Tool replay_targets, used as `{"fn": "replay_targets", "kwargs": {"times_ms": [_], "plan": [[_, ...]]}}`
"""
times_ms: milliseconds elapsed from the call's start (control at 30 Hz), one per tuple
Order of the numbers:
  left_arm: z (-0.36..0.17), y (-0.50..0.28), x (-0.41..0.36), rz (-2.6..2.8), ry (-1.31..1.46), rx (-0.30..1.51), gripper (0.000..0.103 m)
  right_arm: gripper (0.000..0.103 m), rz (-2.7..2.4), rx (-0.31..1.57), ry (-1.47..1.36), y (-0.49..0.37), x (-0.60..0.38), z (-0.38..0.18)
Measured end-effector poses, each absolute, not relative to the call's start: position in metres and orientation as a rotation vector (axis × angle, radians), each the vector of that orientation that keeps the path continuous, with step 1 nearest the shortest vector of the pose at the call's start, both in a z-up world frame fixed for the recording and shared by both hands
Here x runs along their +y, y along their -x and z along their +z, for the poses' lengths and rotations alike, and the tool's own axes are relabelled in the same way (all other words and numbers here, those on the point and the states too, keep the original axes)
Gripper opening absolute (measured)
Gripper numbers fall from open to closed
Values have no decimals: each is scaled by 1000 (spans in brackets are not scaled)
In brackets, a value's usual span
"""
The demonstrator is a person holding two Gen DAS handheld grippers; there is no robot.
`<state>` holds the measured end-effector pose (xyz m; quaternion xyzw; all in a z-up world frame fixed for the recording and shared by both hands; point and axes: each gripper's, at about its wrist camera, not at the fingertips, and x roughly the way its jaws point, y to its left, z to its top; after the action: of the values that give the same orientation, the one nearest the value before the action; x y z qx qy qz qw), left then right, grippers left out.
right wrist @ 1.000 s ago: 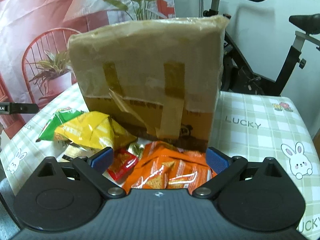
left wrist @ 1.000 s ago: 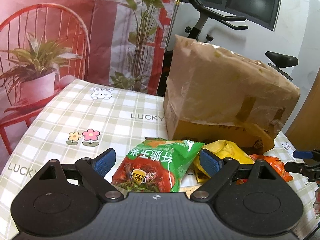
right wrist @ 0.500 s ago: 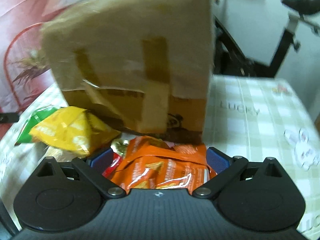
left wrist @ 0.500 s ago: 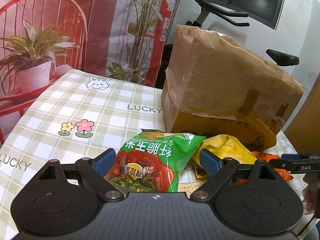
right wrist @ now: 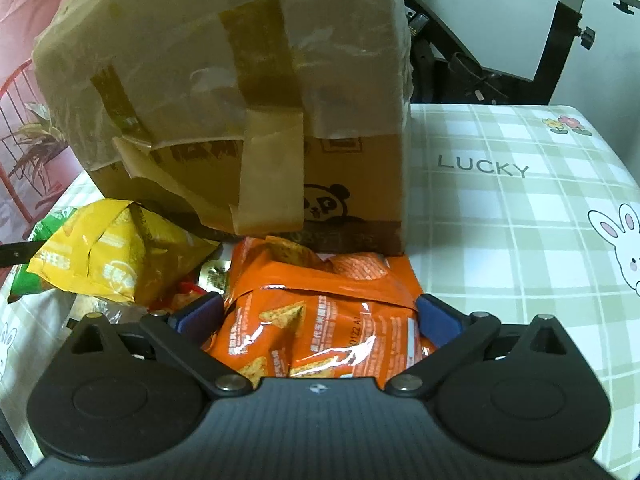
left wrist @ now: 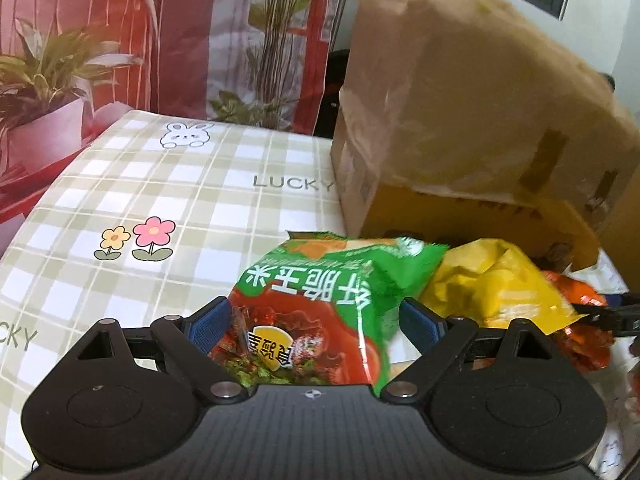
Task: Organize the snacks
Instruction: 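Grasp the green chip bag with the left tool while the right tool grasps the orange chip bag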
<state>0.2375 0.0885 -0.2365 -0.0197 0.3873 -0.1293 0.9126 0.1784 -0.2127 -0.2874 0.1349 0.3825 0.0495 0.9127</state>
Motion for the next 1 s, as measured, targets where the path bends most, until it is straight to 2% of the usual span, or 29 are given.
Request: {"fn": "replay_targets", "kwargs": {"times_ms": [333, 433, 500, 600, 667, 733, 1000], "plan": [[-255, -246, 87, -260, 21, 821, 96, 103, 105, 795, -295, -181, -216, -295], [-253, -239, 86, -277, 15, 786, 85, 103, 104, 793, -287, -181, -215, -295], [-248, -232, 88, -275, 22, 769, 70, 103, 113, 790, -274, -179, -213, -293], [-241, -221, 93, -280, 38, 739, 55, 88, 169, 780, -249, -174, -208, -288], [-235, -213, 94, -281, 41, 721, 51, 78, 193, 774, -230, -169, -203, -283], [-230, -205, 94, -294, 59, 707, 49, 74, 209, 759, -219, -162, -199, -279], [-218, -173, 88, -311, 87, 659, 38, 71, 224, 700, -253, -134, -199, -268]]}}
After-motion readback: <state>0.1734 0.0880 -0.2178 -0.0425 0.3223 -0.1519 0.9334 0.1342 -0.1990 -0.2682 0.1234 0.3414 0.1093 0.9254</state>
